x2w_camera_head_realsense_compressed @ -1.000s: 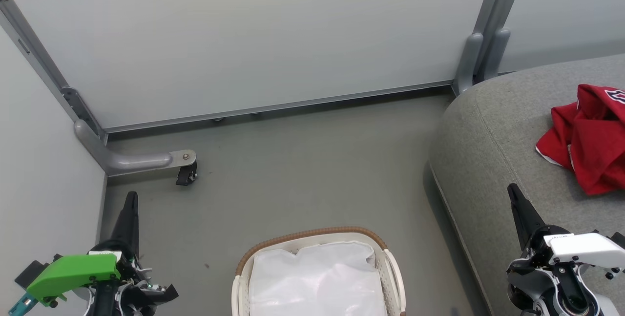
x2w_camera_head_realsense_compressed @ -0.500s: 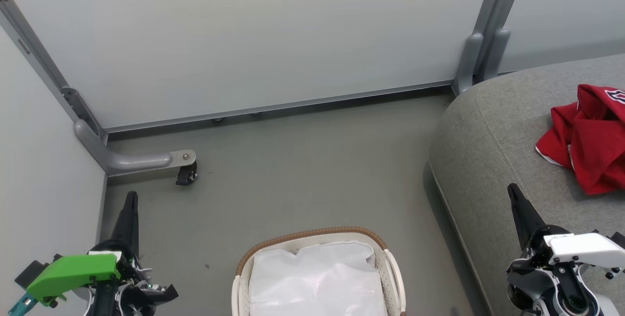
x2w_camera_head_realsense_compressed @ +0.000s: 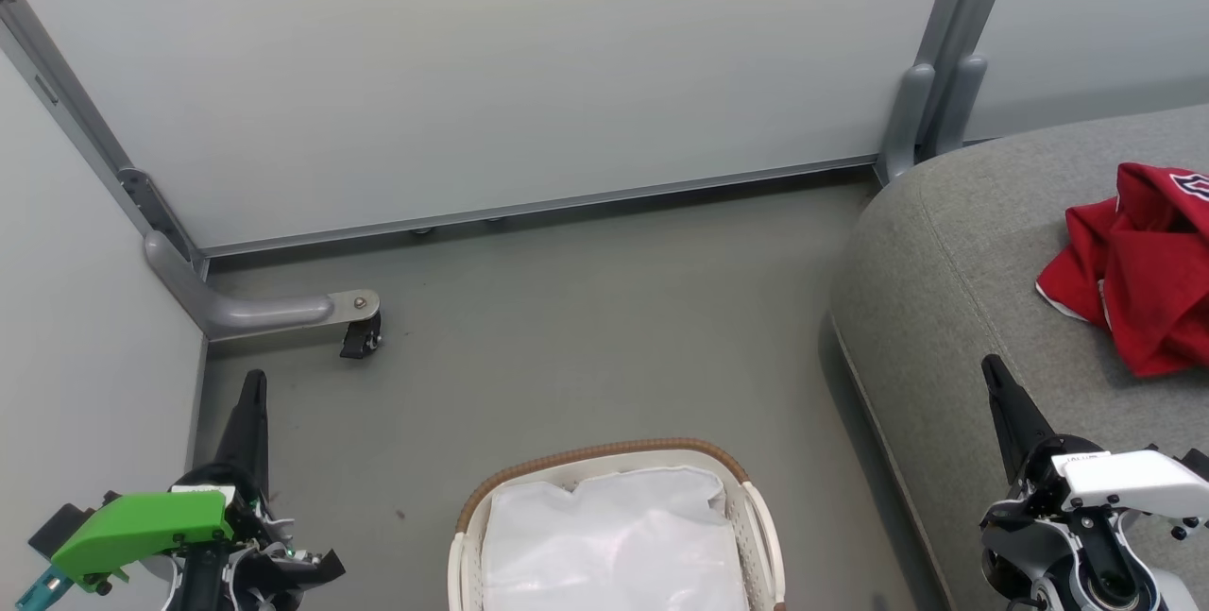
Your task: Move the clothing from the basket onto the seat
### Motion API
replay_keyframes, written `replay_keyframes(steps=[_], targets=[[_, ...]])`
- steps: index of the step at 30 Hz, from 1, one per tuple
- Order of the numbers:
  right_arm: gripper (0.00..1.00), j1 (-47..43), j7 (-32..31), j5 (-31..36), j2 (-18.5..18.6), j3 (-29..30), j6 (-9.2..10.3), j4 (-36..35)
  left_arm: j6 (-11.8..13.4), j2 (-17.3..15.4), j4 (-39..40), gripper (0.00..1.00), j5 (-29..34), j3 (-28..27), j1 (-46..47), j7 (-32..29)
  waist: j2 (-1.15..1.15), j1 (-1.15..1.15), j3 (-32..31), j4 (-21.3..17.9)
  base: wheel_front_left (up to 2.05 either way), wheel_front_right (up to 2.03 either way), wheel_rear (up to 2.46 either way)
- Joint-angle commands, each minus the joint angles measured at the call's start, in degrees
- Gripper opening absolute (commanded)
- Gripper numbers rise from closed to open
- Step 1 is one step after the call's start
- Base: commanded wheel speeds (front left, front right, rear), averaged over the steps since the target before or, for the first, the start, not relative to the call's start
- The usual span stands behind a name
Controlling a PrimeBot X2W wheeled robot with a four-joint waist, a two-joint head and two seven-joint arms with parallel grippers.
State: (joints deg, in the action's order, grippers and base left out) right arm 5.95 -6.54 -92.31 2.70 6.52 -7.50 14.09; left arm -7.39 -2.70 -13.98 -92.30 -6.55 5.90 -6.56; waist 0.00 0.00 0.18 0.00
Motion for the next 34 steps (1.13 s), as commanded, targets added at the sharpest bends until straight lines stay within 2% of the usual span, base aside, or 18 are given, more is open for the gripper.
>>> replay_keyframes(steps=[1, 34], targets=[[0.0, 0.49, -0.19, -0.19, 0.34, 0.1, 0.02, -0.2, -0.18, -0.35, -0.01, 0.0, -0.12, -0.13, 0.67, -0.22, 0.0, 0.0, 0.0, 0.0, 0.0, 0.0, 0.0], [0.0, 0.49, -0.19, -0.2, 0.33, 0.09, 0.02, -0.2, -0.19, -0.35, -0.01, 0.0, -0.11, -0.13, 0.67, -0.23, 0.0, 0.0, 0.0, 0.0, 0.0, 0.0, 0.0]])
